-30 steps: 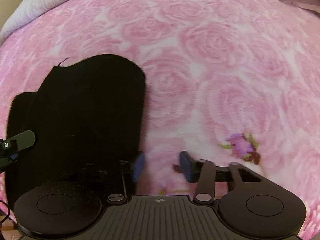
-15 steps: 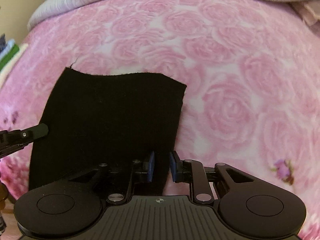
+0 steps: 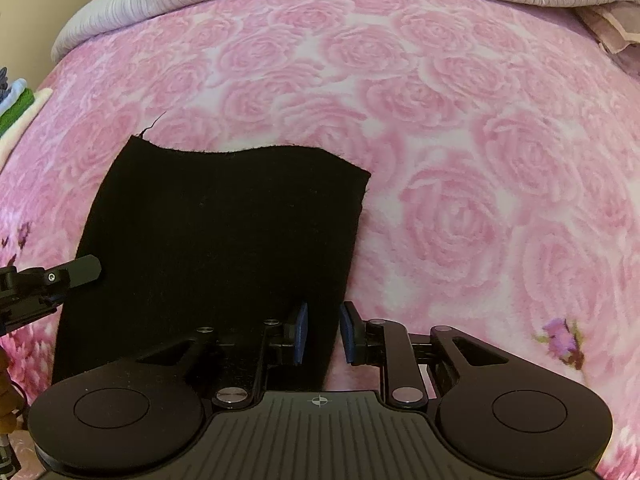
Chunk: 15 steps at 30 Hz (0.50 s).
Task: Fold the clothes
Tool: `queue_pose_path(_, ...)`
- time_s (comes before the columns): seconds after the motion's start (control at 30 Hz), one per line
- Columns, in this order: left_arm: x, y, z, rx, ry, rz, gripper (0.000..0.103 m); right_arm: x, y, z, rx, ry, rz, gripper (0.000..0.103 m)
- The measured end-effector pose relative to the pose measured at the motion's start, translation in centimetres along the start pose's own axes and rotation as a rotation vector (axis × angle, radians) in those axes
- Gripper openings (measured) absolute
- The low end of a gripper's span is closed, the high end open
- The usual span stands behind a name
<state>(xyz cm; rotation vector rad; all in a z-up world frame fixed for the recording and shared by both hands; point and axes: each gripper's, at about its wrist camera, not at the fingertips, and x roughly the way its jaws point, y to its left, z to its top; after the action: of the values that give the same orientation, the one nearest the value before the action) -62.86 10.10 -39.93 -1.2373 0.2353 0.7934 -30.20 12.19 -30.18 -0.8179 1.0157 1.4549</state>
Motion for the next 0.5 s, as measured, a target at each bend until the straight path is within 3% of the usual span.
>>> queue_pose_path(0.13, 0.7, -0.4, -0.1, 0.027, 0.027, 0.001, 0.028, 0.1, -0.3, 0.1, 0.001, 0.001, 0.000, 0.024)
queue_pose_path(0.2, 0.8, -0.4, -0.2, 0.035, 0.028, -0.001, 0.028, 0.4, -0.8, 0.2, 0.011, -0.003, -0.021, 0.038)
queue_pose_path(0.23, 0.9, -0.4, -0.2, 0.034, 0.026, -0.003, 0.028, 0.7, -1.3, 0.2, 0.025, -0.006, -0.039, 0.051)
queue_pose_path(0.27, 0.9, -0.3, -0.3, 0.033, 0.025, -0.006, 0.021, 0.9, -1.8, 0.2, 0.043, -0.007, -0.046, 0.056)
queue_pose_path(0.37, 0.9, -0.6, -0.4, 0.077, 0.014, 0.003, 0.010, 0.9, -3.1, 0.1, 0.097, -0.003, 0.006, 0.056)
queue_pose_path(0.5, -1.3, -1.8, -1.0, 0.125, -0.055, -0.019, 0.009, 0.4, -3.0, 0.0, 0.113, -0.007, 0.036, 0.056)
